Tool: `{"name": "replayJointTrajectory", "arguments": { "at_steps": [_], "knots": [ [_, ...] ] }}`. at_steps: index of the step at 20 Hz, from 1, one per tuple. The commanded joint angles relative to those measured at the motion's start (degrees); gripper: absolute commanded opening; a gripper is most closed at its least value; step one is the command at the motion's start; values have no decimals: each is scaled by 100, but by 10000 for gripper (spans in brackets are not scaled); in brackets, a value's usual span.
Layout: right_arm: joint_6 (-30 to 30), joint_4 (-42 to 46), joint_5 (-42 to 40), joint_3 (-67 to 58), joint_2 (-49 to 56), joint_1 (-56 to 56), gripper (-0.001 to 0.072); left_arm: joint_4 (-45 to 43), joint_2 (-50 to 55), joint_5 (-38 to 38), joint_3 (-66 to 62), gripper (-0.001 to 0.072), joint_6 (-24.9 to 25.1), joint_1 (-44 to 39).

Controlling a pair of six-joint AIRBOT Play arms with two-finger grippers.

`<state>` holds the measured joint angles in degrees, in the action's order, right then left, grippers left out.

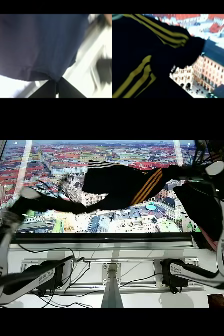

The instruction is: Fold the clothes and pants, and hang the long-sleeved shirts on hangers.

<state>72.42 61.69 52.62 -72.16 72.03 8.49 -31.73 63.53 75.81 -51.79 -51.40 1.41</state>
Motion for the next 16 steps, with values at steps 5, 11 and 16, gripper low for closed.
{"name": "replayJointTrajectory", "arguments": {
  "at_steps": [5,11,16],
  "knots": [
    [-7,-1657,282,-59,-2509,-4,24,2643,-1333,221,-1012,12,203,2892],
    [-2,-2793,267,-319,-4146,-4,24,4205,-2297,-42,-1014,12,433,4138],
    [284,-3381,621,-306,-4859,-2,24,4295,-2940,-1008,-1016,11,435,4297]
  ]
}}
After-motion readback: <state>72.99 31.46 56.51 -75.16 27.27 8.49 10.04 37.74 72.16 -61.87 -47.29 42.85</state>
